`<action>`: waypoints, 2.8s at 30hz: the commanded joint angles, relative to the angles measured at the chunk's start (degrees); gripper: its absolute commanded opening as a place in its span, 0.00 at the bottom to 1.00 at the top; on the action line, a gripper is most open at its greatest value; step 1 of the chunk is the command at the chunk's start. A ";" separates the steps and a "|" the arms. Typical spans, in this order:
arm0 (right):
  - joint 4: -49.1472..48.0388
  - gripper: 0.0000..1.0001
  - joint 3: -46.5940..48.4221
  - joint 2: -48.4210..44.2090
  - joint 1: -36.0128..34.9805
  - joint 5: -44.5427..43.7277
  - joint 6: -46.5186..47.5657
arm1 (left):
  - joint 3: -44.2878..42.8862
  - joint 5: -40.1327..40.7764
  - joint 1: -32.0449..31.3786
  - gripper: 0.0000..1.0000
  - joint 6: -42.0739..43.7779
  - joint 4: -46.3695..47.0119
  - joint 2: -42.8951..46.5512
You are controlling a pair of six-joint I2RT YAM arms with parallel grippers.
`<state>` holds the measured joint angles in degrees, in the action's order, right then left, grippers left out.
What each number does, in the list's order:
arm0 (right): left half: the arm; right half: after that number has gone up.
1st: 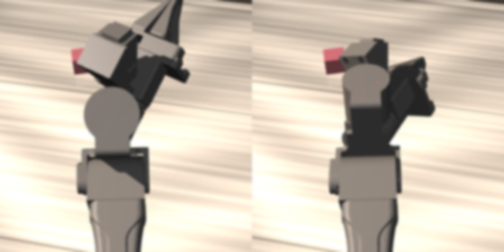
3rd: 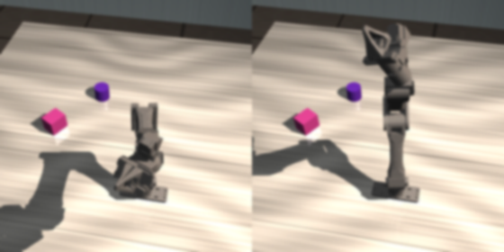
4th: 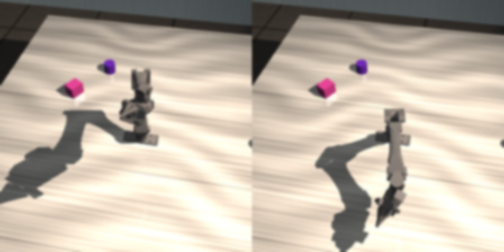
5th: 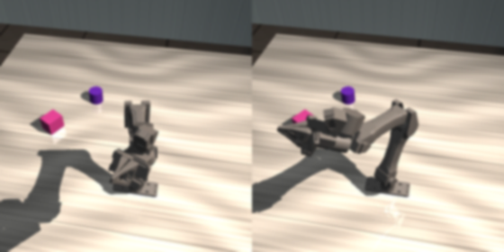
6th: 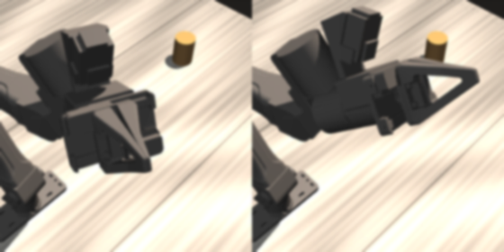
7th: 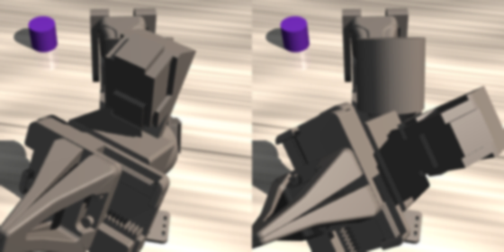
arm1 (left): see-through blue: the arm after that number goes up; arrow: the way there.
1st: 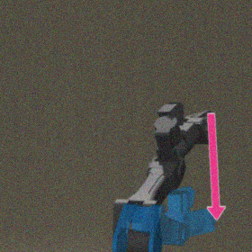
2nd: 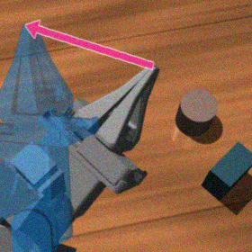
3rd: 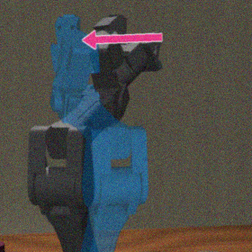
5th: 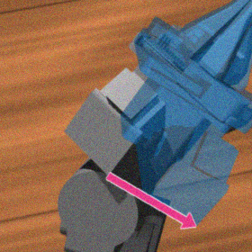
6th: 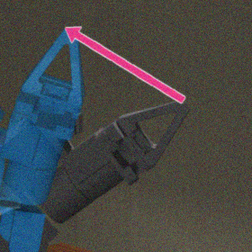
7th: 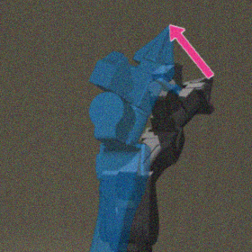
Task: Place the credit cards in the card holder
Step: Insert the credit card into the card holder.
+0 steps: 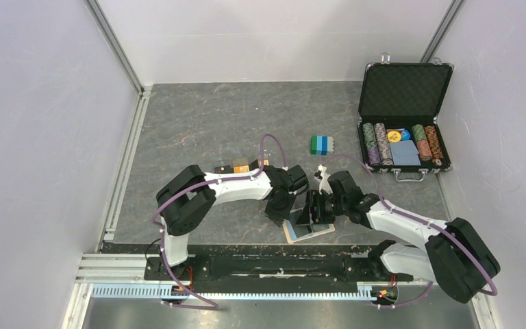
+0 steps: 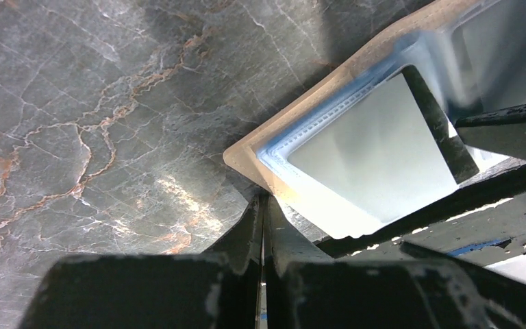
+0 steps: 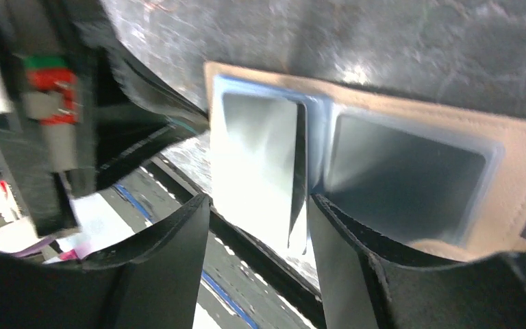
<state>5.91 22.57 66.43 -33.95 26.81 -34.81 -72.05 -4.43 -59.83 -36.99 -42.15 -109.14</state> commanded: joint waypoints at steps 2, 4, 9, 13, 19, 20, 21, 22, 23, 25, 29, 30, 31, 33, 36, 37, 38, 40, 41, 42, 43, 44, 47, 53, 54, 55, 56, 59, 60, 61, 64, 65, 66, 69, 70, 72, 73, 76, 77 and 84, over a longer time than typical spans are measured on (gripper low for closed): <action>8.79 0.58 2.08 -0.26 -0.65 -4.18 5.46 | -0.87 1.19 -0.28 0.02 1.67 0.84 1.25; 10.41 0.55 2.55 -0.20 -0.75 -5.25 6.59 | -1.07 0.80 -0.27 0.02 1.75 1.01 0.88; 10.20 0.45 2.10 1.37 -0.80 -4.63 7.53 | -1.38 -0.52 -0.28 0.02 1.84 1.63 -0.12; 5.05 0.29 0.91 2.51 -1.35 -1.01 4.97 | -1.75 -1.06 -0.27 0.02 2.07 1.63 -0.67; -1.50 0.20 1.34 4.92 -2.81 2.99 0.80 | -1.76 -0.98 -0.27 0.02 1.94 1.63 -0.64; -2.64 0.20 1.46 5.49 -2.89 3.39 0.11 | -1.69 -0.91 -0.12 0.02 1.95 1.45 -0.53; -3.56 0.20 1.74 6.18 -3.17 3.67 -0.34 | -1.84 -0.54 -0.02 0.02 1.97 0.90 -0.48; -3.72 0.20 2.33 6.70 -3.43 3.69 -0.43 | -2.02 0.34 0.12 0.02 2.07 -0.06 -0.34; -3.73 0.21 3.21 7.51 -3.78 3.66 -0.28 | -2.27 1.27 0.16 0.02 2.33 -1.17 -0.05; -3.55 0.21 4.91 8.93 -4.18 3.39 0.08 | -2.81 4.10 0.37 0.03 2.67 -3.11 1.03; -3.77 0.21 8.00 11.58 -4.62 3.43 0.53 | -4.28 10.60 0.96 0.09 3.76 -8.71 2.59; -4.17 0.21 8.50 12.05 -4.83 3.43 0.40 | -4.57 11.99 1.03 0.10 4.04 -9.80 2.91; -4.40 0.21 8.92 12.36 -4.85 3.63 0.28 | -4.83 12.99 1.20 0.11 4.27 -10.93 3.19; -4.44 0.23 9.97 12.94 -5.07 3.67 0.35 | -5.36 15.22 1.40 0.14 4.63 -13.00 3.73; -3.84 0.26 10.74 12.44 -5.24 2.88 0.99 | -5.64 16.47 1.48 0.21 4.76 -14.37 4.84; -3.19 0.29 10.89 11.91 -5.32 2.30 1.47 | -5.64 15.74 1.52 0.23 4.89 -13.90 5.28; -2.21 0.32 11.12 11.50 -5.33 1.44 2.23 | -5.50 14.53 1.47 0.25 5.00 -13.01 5.73; 0.99 0.38 11.59 10.48 -5.32 -0.75 4.08 | -4.68 10.70 1.51 0.28 5.17 -9.96 6.36; 2.21 0.40 11.71 9.90 -5.35 -2.01 4.87 | -3.95 8.70 1.48 0.29 5.14 -7.77 6.67; 3.57 0.44 11.81 9.37 -5.33 -3.10 5.92 | -3.13 6.60 1.48 0.29 4.94 -5.29 6.91; 4.61 0.46 11.84 9.08 -5.33 -4.29 6.61 | -2.57 4.88 1.48 0.30 4.62 -3.44 6.98; 5.79 0.47 11.72 8.74 -5.33 -5.19 7.42 | -1.88 2.14 1.50 0.30 4.22 -1.30 6.83; 8.34 0.51 11.28 8.19 -5.33 -7.81 9.12 | -0.62 -1.51 1.47 0.29 3.01 2.83 5.74; 11.92 0.56 10.92 7.02 -5.25 -12.55 10.70 | 0.06 -1.55 1.47 0.22 2.98 3.14 1.57; 12.12 0.56 10.79 6.81 -5.24 -12.92 10.74 | 0.15 -1.03 1.47 0.19 3.06 2.65 1.21; 12.32 0.56 10.68 6.63 -5.24 -13.08 10.73 | 0.23 -0.61 1.47 0.17 3.14 2.26 0.89; 12.45 0.56 10.58 6.53 -5.24 -13.23 10.70 | 0.33 0.03 1.52 0.16 3.18 1.80 0.74; 12.58 0.52 10.23 6.57 -5.18 -13.39 10.25 | 0.55 1.88 1.50 0.13 3.24 0.36 0.67; 12.87 0.50 10.22 6.59 -5.20 -13.58 10.14 | 0.58 2.75 1.52 0.12 3.25 -0.22 0.68; 13.08 0.49 10.14 6.44 -5.19 -13.76 10.01 | 0.60 3.51 1.48 0.11 3.26 -0.83 0.61; 14.37 0.49 10.22 6.08 -5.25 -15.59 10.10 | 0.70 4.18 1.52 0.10 3.33 -1.53 0.61; 14.79 0.49 10.13 5.84 -5.24 -16.31 10.30 | 0.77 4.24 1.52 0.10 3.36 -1.61 0.60; 15.25 0.49 10.21 5.82 -5.23 -16.88 10.62 | 0.84 4.17 1.49 0.10 3.42 -1.62 0.60; 16.05 0.49 10.22 6.00 -5.24 -17.62 11.24 | 0.86 4.21 1.48 0.09 3.44 -1.70 0.41; 16.07 0.49 10.19 6.06 -5.25 -17.61 11.26 | 0.76 4.24 1.43 0.09 3.54 -1.77 0.36; 15.47 0.49 10.00 6.00 -5.24 -16.99 11.20 | 0.71 4.23 1.41 0.08 3.59 -1.72 0.39; 14.87 0.49 9.80 6.03 -5.24 -16.16 11.01 | 0.68 4.19 1.39 0.08 3.59 -1.71 0.55; 13.67 0.48 9.69 6.45 -5.22 -14.57 10.83 | 0.46 3.92 1.50 0.12 3.68 -0.96 1.65; 13.55 0.48 9.73 6.39 -5.20 -14.38 10.67 | 0.66 3.73 1.47 0.15 3.49 -0.41 2.39; 12.46 0.49 11.06 2.76 -5.22 -13.65 11.29 | 8.98 -5.27 5.34 0.37 -1.39 11.05 12.06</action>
<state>18.90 32.14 72.18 -39.27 13.45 -24.95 -67.79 -5.08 -57.41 -34.72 -37.69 -103.66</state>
